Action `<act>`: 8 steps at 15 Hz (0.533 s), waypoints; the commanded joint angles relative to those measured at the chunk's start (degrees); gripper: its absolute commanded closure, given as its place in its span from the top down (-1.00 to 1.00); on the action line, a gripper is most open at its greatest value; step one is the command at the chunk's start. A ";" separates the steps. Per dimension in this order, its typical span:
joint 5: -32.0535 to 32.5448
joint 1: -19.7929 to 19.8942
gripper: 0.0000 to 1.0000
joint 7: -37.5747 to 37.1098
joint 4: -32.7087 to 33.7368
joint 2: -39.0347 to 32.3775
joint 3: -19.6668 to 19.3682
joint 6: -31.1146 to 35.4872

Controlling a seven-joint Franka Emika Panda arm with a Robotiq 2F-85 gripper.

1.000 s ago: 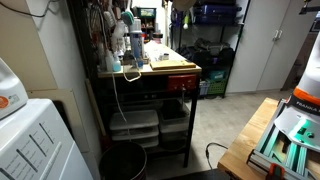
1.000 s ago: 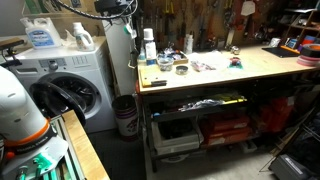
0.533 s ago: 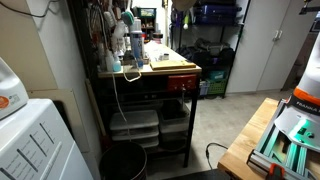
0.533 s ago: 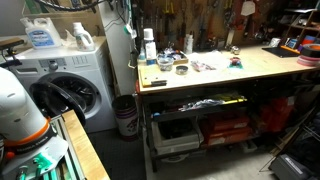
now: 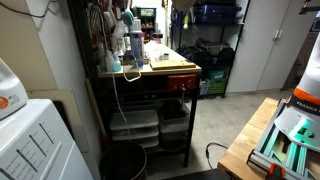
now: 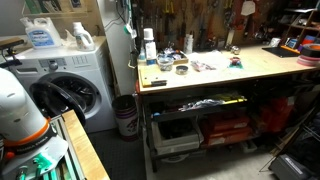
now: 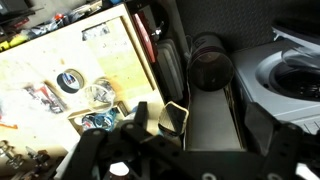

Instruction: Pick up the white and green brush from the table and hang it on the wall

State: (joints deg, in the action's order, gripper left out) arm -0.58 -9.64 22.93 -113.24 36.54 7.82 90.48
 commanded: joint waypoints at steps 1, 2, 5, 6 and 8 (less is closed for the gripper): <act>1.89 -0.66 1.00 -3.03 2.51 0.94 -0.51 -4.85; 2.20 -0.50 1.00 -3.71 3.10 1.11 -0.38 -5.50; 2.59 -0.13 1.00 -5.70 4.81 1.37 -0.23 -6.97; 2.87 0.04 1.00 -6.46 5.28 1.40 -0.16 -7.40; 4.18 0.42 1.00 -8.05 5.96 1.75 0.23 -7.21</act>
State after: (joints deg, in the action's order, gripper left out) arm 1.36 -9.49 17.75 -108.46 37.66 7.71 85.01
